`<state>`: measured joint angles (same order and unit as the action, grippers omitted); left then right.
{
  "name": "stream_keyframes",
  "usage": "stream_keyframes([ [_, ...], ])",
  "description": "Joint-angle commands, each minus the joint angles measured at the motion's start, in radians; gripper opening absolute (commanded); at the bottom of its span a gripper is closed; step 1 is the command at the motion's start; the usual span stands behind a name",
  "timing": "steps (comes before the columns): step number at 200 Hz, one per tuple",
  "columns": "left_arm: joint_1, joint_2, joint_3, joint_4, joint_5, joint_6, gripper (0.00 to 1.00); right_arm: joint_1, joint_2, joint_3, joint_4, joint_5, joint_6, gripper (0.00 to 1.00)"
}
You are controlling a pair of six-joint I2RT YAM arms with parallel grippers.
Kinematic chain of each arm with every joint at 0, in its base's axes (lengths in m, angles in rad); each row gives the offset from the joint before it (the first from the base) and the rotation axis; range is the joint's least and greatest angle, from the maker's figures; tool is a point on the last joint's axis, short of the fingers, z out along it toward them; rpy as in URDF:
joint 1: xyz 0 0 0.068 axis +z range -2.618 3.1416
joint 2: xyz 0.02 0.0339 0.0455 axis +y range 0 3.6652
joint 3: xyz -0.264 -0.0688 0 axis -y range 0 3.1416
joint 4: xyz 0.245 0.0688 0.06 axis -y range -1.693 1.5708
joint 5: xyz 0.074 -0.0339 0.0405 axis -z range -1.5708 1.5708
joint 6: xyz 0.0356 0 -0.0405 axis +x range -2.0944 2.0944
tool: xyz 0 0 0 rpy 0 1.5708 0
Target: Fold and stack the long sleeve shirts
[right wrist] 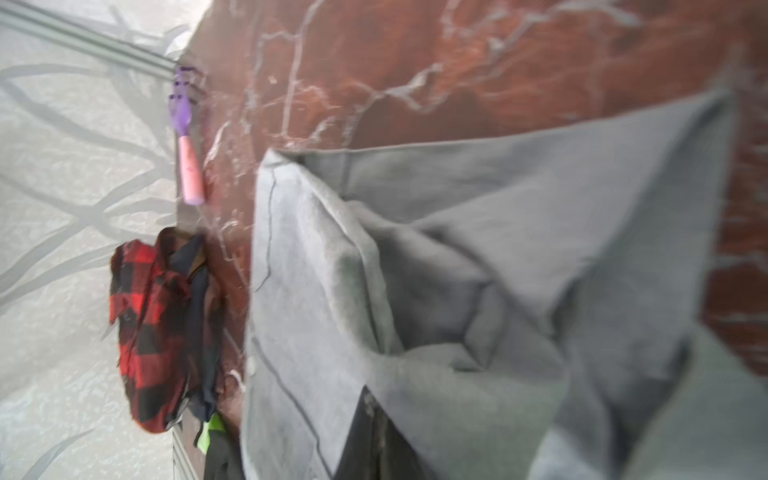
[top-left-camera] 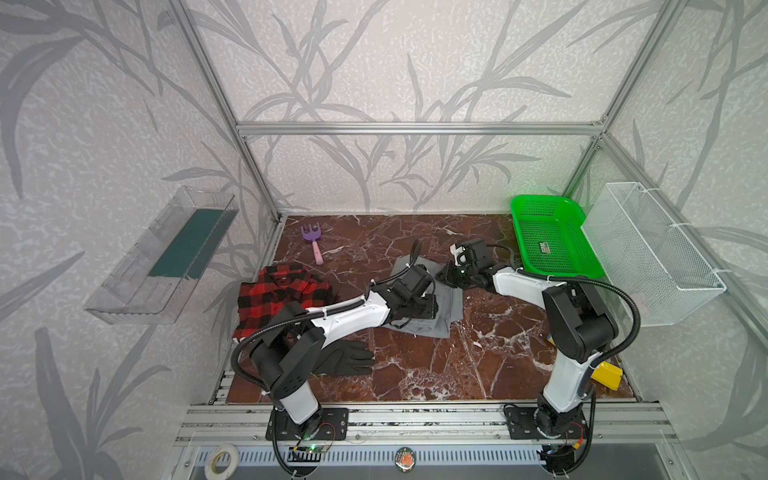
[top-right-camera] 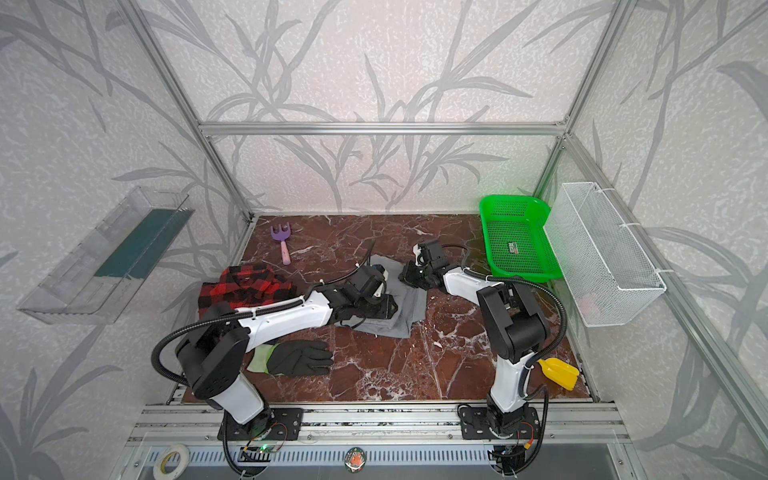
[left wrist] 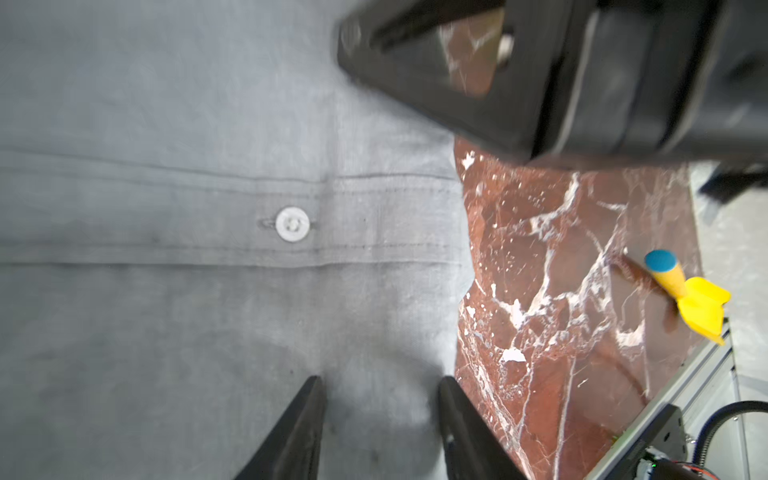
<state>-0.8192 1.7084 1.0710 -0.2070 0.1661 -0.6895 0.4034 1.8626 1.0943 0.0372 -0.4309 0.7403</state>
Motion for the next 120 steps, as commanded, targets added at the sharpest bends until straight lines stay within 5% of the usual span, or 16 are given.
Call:
stream_keyframes([
  [1,-0.025,0.041,-0.008,0.071,0.028,-0.037,0.45,-0.005,0.002,-0.027,0.055,0.003,-0.001,0.00],
  [57,-0.058,0.102,-0.009,0.062,0.010,-0.045,0.42,-0.014,0.010,-0.051,0.039,0.032,-0.039,0.00],
  [92,-0.055,0.005,0.024,-0.064,-0.083,0.015,0.51,-0.014,-0.189,-0.035,-0.095,0.140,-0.136,0.50],
  [120,-0.047,-0.057,0.074,-0.124,-0.114,0.046,0.56,-0.030,-0.331,-0.065,-0.150,0.176,-0.167,0.69],
])
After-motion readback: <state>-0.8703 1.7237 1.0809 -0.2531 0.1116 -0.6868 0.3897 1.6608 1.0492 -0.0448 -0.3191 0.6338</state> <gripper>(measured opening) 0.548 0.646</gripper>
